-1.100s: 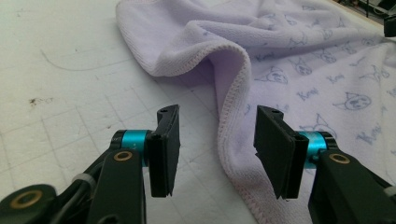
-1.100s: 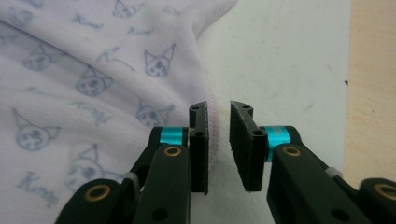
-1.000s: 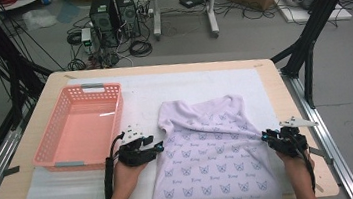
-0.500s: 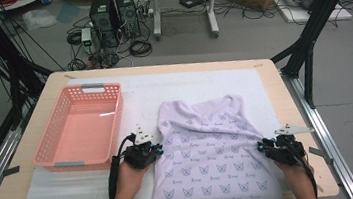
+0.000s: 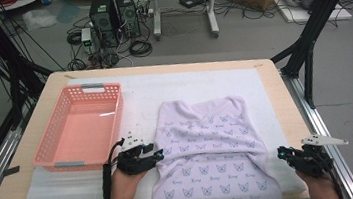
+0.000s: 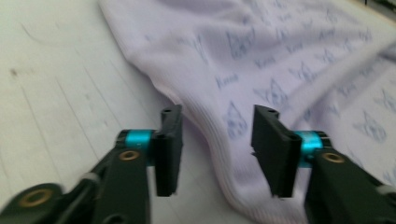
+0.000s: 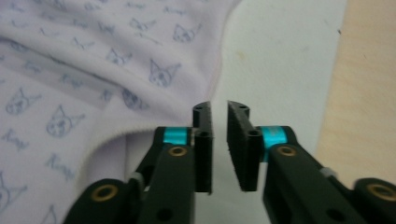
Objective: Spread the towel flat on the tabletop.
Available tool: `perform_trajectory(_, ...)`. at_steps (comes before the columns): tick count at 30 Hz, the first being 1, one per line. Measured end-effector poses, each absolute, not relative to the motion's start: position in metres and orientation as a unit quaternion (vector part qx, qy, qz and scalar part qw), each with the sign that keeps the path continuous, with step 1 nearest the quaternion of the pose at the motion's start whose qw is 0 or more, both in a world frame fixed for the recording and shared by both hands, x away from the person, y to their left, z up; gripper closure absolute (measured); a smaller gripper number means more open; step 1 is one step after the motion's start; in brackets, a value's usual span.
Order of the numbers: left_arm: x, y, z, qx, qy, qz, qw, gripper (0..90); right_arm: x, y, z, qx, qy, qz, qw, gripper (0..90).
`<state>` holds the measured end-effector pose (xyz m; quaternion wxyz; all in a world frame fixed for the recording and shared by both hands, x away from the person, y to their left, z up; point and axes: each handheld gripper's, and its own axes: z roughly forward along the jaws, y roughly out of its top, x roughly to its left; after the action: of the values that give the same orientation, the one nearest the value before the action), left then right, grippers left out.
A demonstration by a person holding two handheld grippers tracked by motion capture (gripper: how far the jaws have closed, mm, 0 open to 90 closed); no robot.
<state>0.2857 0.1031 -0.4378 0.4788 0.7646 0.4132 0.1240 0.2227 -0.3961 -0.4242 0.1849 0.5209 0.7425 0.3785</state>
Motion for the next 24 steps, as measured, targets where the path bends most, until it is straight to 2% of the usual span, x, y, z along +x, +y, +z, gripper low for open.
perform_trajectory(4, 0.301, 0.1, -0.437, 0.755, 0.418, 0.137, 0.487, 46.8, 0.239, -0.379, -0.427, 0.513, 0.74, 0.393, 0.187, 63.2)
perform_trajectory(9, 0.32, 0.087, -0.44, 0.752, 0.422, 0.148, 0.485, 47.6, 0.265, -0.36, -0.434, 0.511, 0.756, 0.355, 0.203, 59.8)
perform_trajectory(11, 0.328, 0.084, -0.445, 0.757, 0.432, 0.14, 0.47, 49.4, 0.274, -0.356, -0.441, 0.513, 0.761, 0.343, 0.202, 65.2)
perform_trajectory(12, 0.33, 0.083, -0.448, 0.758, 0.437, 0.133, 0.465, 54.0, 0.277, -0.355, -0.443, 0.513, 0.765, 0.335, 0.199, 69.5)
perform_trajectory(13, 0.331, 0.08, -0.451, 0.767, 0.44, 0.126, 0.45, 61.2, 0.277, -0.354, -0.444, 0.511, 0.764, 0.339, 0.2, 77.6)
perform_trajectory(14, 0.331, 0.077, -0.452, 0.776, 0.438, 0.123, 0.437, 72.9, 0.276, -0.355, -0.443, 0.507, 0.767, 0.345, 0.19, 84.8)
perform_trajectory(15, 0.329, 0.075, -0.452, 0.781, 0.433, 0.134, 0.43, 81.0, 0.275, -0.356, -0.443, 0.505, 0.769, 0.341, 0.195, 86.0)
perform_trajectory(16, 0.327, 0.073, -0.45, 0.787, 0.428, 0.132, 0.424, 84.4, 0.272, -0.357, -0.442, 0.506, 0.77, 0.338, 0.192, 86.6)
perform_trajectory(22, 0.305, 0.075, -0.448, 0.795, 0.413, 0.102, 0.432, 84.6, 0.244, -0.37, -0.435, 0.502, 0.782, 0.32, 0.182, 87.1)
perform_trajectory(24, 0.298, 0.075, -0.448, 0.796, 0.402, 0.093, 0.443, 82.1, 0.234, -0.374, -0.434, 0.502, 0.785, 0.316, 0.176, 87.1)
